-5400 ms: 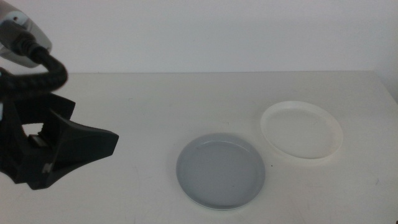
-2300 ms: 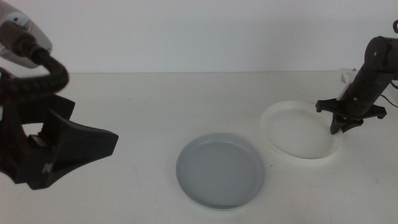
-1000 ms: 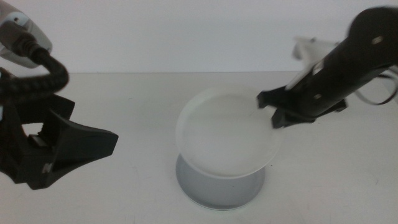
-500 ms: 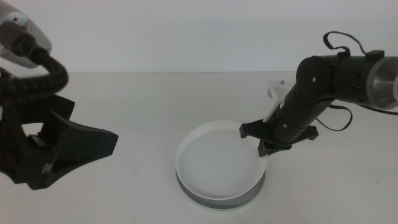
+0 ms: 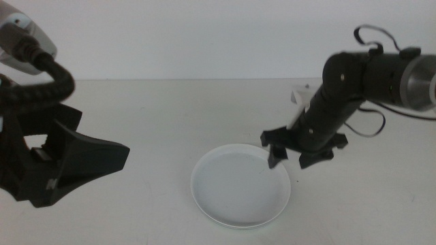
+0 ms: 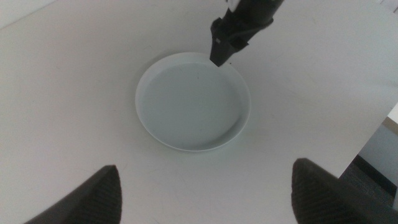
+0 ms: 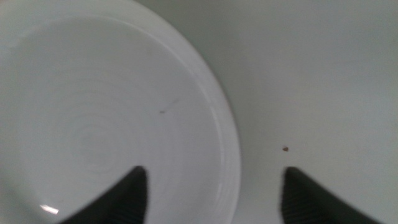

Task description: Stack the three bowls on top of each other.

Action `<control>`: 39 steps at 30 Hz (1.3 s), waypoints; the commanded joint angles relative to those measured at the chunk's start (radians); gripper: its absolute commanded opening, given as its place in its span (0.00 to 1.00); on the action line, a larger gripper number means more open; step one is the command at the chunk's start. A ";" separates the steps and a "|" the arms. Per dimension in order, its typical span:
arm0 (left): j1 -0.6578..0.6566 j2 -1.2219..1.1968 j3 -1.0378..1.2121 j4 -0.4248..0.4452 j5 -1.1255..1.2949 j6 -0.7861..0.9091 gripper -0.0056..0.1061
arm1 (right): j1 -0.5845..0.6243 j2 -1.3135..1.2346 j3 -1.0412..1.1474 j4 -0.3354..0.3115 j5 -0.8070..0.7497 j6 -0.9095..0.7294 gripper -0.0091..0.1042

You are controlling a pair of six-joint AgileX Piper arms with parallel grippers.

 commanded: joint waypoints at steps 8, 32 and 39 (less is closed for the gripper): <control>-0.001 -0.007 -0.026 -0.035 -0.052 -0.003 0.99 | -0.021 -0.091 -0.260 0.011 0.198 -0.122 0.75; 0.238 0.039 -0.005 0.164 -0.271 -0.236 0.99 | -0.373 -0.735 0.022 0.053 0.266 -0.310 0.74; 0.238 -0.226 0.281 0.164 -0.476 -0.227 0.99 | -0.373 -1.062 0.368 -0.011 -0.013 -0.331 0.74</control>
